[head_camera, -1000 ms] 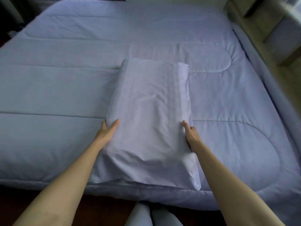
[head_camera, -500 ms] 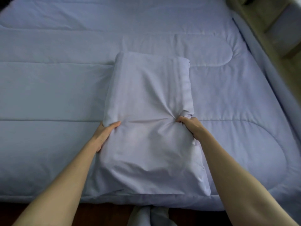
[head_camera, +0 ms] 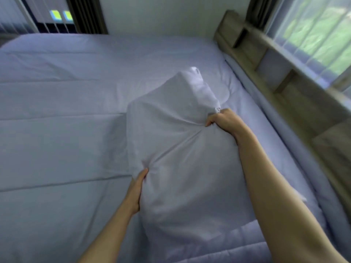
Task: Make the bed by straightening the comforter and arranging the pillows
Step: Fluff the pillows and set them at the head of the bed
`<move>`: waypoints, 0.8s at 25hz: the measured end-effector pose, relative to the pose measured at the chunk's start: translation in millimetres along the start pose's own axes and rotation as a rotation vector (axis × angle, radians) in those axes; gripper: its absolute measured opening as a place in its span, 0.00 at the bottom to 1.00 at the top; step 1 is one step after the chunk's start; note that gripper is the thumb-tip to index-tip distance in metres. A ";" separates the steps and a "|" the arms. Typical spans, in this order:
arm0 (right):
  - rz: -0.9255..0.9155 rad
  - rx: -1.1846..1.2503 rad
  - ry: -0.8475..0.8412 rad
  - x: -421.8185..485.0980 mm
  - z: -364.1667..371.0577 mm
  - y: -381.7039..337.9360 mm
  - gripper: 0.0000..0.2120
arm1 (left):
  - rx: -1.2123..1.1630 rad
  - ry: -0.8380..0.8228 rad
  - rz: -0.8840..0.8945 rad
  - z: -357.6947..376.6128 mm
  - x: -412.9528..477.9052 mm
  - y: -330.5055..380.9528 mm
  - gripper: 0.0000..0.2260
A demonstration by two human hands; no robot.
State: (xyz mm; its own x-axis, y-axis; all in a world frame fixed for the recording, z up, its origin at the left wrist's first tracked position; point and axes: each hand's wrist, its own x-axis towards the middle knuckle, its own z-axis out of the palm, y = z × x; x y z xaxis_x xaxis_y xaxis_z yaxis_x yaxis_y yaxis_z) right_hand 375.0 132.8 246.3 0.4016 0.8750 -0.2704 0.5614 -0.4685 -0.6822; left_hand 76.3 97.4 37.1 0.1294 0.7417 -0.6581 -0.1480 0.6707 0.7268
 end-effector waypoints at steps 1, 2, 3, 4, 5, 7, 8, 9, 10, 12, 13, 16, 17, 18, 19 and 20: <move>-0.030 -0.049 0.045 2.6 -25.1 -1.3 0.16 | 0.006 -0.040 -0.013 30.1 -1.2 -0.8 0.41; -0.051 -0.104 0.084 4.6 -49.0 -0.5 0.16 | 0.006 -0.085 -0.006 60.1 -2.5 -1.9 0.37; -0.063 -0.155 0.121 6.7 -73.5 3.5 0.14 | 0.002 -0.124 0.004 91.0 -3.7 -2.1 0.33; -0.075 -0.195 0.157 9.3 -99.5 11.3 0.13 | -0.007 -0.166 0.024 123.7 -2.9 -3.3 0.31; -0.077 -0.222 0.186 12.5 -125.0 20.8 0.13 | -0.014 -0.183 0.030 155.6 -3.2 -3.9 0.33; -0.087 -0.252 0.226 20.4 -182.3 47.7 0.13 | -0.022 -0.221 0.021 225.7 -0.3 -13.2 0.39; -0.091 -0.260 0.233 23.2 -208.6 62.7 0.13 | -0.023 -0.256 0.024 259.1 1.4 -20.5 0.38; -0.090 -0.270 0.235 27.1 -235.9 79.8 0.12 | -0.042 -0.305 0.029 294.4 -0.2 -27.8 0.36; -0.085 -0.283 0.233 33.2 -260.8 96.8 0.11 | -0.048 -0.338 0.017 328.1 -0.3 -36.7 0.35; -0.065 -0.326 0.257 48.1 -310.1 129.4 0.11 | -0.057 -0.376 -0.005 398.5 -4.3 -54.6 0.34; -0.051 -0.354 0.283 56.6 -329.4 141.9 0.14 | -0.059 -0.396 0.008 427.7 -2.2 -61.0 0.34; -0.039 -0.435 0.376 86.3 -377.7 172.7 0.21 | -0.081 -0.445 -0.006 504.8 11.7 -70.8 0.34; -0.037 -0.449 0.397 94.1 -390.5 180.9 0.21 | -0.077 -0.450 -0.010 522.9 16.6 -70.3 0.33; -0.043 -0.457 0.410 100.0 -403.0 187.3 0.20 | -0.077 -0.457 -0.001 539.1 21.1 -69.5 0.31; -0.052 -0.457 0.426 105.0 -414.4 194.1 0.18 | -0.066 -0.459 0.006 552.7 23.4 -69.0 0.30; -0.050 -0.453 0.446 108.4 -423.7 201.7 0.16 | -0.038 -0.447 0.009 564.2 27.1 -71.2 0.30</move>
State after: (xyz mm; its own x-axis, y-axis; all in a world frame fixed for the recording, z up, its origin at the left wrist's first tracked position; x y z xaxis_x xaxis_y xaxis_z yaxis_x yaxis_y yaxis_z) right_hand 838.3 81.4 367.2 0.5745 0.8082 0.1296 0.7987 -0.5188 -0.3050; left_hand 643.5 71.7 78.4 0.5374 0.6817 -0.4965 -0.1857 0.6699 0.7188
